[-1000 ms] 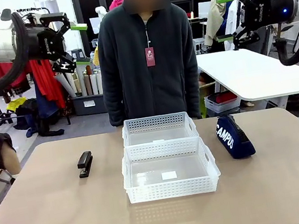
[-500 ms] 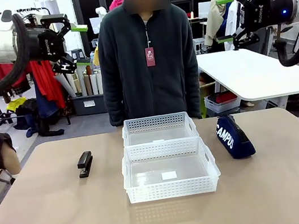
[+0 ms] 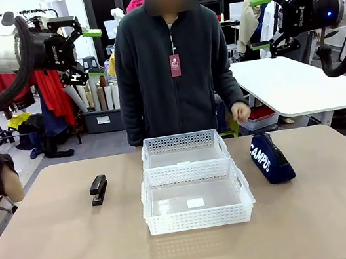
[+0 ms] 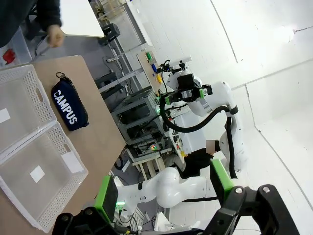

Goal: Distribute items into two baskets.
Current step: Pick up the Pencil pouch that the person points to.

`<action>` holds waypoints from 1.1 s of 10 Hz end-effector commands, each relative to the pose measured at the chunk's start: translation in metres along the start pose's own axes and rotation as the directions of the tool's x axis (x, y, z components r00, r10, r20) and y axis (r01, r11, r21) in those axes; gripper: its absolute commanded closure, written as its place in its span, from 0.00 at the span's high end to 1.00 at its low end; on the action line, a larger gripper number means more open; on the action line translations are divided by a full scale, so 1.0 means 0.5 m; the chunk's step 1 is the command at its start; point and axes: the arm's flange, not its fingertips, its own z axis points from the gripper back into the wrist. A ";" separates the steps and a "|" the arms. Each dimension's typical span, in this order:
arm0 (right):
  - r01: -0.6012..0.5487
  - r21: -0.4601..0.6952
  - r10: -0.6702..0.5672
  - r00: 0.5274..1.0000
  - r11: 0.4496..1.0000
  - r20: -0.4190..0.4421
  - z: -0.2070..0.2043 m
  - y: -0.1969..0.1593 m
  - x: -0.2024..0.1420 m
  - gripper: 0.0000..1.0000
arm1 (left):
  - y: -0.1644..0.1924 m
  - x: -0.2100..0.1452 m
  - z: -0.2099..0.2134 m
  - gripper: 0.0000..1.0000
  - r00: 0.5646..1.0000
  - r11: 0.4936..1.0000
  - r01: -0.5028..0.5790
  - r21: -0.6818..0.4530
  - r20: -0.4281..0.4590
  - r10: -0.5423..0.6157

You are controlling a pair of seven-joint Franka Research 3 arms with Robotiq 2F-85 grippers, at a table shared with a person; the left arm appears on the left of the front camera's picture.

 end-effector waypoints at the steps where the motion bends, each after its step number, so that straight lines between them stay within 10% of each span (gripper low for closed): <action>1: -0.001 0.004 0.001 1.000 1.000 -0.003 -0.001 0.001 -0.003 1.00 | -0.006 0.000 0.001 1.00 1.000 1.000 -0.006 -0.003 0.001 0.006; 11: -0.001 0.004 0.001 1.000 1.000 -0.003 -0.001 0.001 -0.003 1.00 | -0.006 0.000 0.001 1.00 1.000 1.000 -0.006 -0.003 0.001 0.006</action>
